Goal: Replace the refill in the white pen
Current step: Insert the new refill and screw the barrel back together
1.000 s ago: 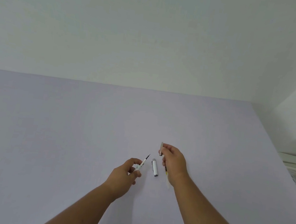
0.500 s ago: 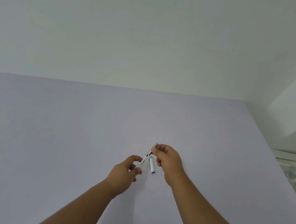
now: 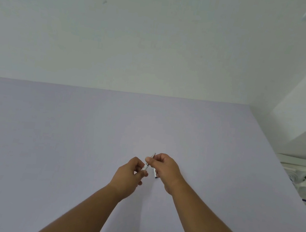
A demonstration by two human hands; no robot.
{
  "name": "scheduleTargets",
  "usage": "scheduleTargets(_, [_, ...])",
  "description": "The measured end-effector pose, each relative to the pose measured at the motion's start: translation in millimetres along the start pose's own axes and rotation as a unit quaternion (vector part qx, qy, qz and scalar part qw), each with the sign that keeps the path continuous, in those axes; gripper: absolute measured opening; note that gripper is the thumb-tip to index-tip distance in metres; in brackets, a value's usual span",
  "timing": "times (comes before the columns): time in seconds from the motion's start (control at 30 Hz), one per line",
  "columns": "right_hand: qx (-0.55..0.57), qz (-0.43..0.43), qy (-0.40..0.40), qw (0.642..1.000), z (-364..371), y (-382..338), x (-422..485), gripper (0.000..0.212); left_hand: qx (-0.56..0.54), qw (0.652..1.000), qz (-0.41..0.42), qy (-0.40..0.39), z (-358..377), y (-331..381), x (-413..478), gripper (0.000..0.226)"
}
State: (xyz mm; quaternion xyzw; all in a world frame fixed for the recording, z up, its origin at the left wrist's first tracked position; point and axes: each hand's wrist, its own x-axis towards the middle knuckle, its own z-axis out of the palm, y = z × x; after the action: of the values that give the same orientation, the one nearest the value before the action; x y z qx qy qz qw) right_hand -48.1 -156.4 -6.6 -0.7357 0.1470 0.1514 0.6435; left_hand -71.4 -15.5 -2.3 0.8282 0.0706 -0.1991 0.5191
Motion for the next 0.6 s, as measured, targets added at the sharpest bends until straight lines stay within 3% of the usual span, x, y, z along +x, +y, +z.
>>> scheduleTargets(0.13, [0.021, -0.004, -0.009, 1.000, 3.3, -4.4, -1.3, 0.009, 0.002, 1.000, 0.008, 0.008, -0.9, 4.5, -1.3, 0.008])
scheduleTargets(0.27, [-0.032, 0.000, 0.019, 0.999, 4.8, -6.1, -1.6, 0.030, 0.016, 1.000, 0.014, 0.009, -2.1, 6.4, -3.5, 0.012])
scheduleTargets(0.4, [0.033, -0.003, -0.006, 0.999, 1.3, -7.7, -5.1, 0.023, 0.009, 1.000, 0.013, 0.011, -4.8, 8.0, -4.4, 0.004])
scheduleTargets(0.6, [-0.015, 0.011, 0.020, 1.000, 3.1, -8.8, -7.1, 0.033, 0.016, 1.000, 0.019, 0.011, -3.5, 10.2, -8.2, 0.005])
